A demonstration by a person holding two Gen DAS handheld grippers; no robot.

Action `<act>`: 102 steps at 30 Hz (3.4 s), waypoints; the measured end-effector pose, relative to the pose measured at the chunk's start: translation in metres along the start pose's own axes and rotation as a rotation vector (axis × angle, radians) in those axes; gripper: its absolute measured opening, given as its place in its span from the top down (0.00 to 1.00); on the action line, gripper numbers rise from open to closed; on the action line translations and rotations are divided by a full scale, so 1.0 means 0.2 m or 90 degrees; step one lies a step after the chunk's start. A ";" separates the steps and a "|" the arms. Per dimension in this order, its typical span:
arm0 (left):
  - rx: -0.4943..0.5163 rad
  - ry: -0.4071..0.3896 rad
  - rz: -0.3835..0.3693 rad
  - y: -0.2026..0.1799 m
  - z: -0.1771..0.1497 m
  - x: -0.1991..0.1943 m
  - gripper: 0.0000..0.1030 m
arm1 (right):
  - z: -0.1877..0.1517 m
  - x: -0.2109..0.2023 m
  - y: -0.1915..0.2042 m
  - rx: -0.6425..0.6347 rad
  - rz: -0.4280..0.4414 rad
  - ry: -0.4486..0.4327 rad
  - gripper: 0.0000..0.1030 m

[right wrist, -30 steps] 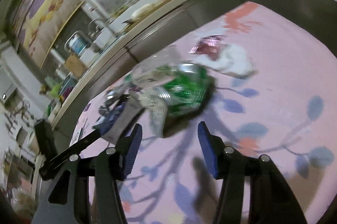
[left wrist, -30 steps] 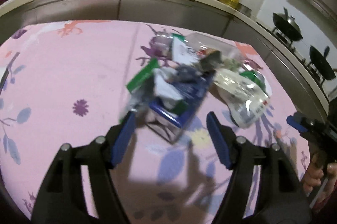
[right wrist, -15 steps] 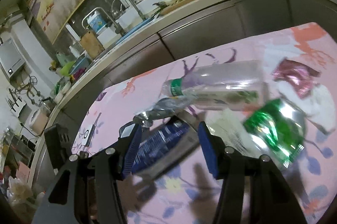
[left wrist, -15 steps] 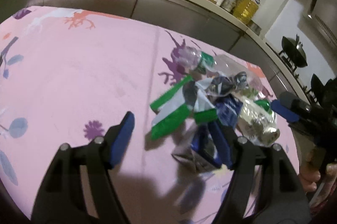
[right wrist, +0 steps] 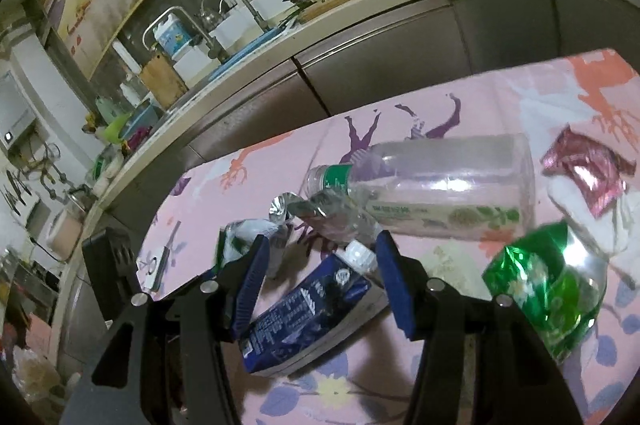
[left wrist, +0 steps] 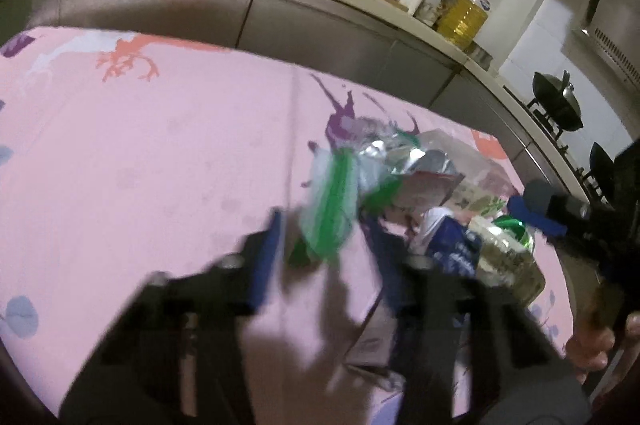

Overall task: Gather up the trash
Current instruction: 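Grasp the green-white wrapper with the left tool while the right grasps a silver wrapper, then carry both wrappers to the white bin and open both tools, then move both empty tools back to the trash pile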

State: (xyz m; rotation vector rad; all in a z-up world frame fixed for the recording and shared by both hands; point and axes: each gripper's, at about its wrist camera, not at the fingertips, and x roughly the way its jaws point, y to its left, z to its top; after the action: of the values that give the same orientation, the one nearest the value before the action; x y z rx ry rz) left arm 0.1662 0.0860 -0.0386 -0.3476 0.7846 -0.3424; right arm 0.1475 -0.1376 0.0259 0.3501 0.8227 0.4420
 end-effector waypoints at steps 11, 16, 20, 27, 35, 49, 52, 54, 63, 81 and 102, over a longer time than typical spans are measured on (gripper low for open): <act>-0.032 -0.014 -0.030 0.11 -0.06 -0.10 0.89 | 0.07 0.30 0.12 -0.137 -0.087 0.045 0.48; -0.039 -0.023 -0.035 0.14 -0.08 -0.15 0.90 | 0.02 0.41 0.17 -0.196 -0.110 0.084 0.48; -0.043 -0.031 -0.041 0.15 -0.08 -0.19 0.90 | -0.01 0.47 0.20 -0.220 -0.118 0.108 0.77; -0.046 -0.043 -0.053 0.13 -0.09 -0.28 0.90 | -0.01 0.34 0.25 -0.218 -0.100 0.061 1.00; 0.009 -0.061 -0.114 -0.11 -0.08 -0.41 0.90 | -0.01 -0.06 0.12 -0.141 -0.054 -0.032 1.00; 0.248 0.097 -0.272 -1.24 -0.33 -0.07 0.90 | -0.41 -1.07 -0.84 0.104 -0.203 -0.205 1.00; 0.304 0.141 -0.309 -1.57 -0.41 0.07 0.90 | -0.56 -1.28 -1.09 0.158 -0.262 -0.236 1.00; 0.342 0.167 -0.332 -1.81 -0.46 0.17 0.90 | -0.64 -1.39 -1.23 0.192 -0.288 -0.249 1.00; 0.468 0.273 -0.347 -2.64 -0.78 0.61 0.90 | -0.82 -1.67 -1.78 0.308 -0.408 -0.243 1.00; 0.446 0.323 -0.262 -2.67 -0.89 0.77 0.59 | -0.79 -1.58 -1.87 0.319 -0.350 -0.199 0.45; 0.385 0.199 -0.175 -1.69 -0.73 0.20 0.59 | -0.63 -1.39 -1.46 0.324 -0.091 -0.212 0.51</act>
State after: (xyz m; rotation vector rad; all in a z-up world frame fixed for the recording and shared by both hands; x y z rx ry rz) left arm 0.0279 -0.2580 -0.0159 0.1765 0.8964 -0.8818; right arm -0.0461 -0.5118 -0.0162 0.8069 0.6193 0.0284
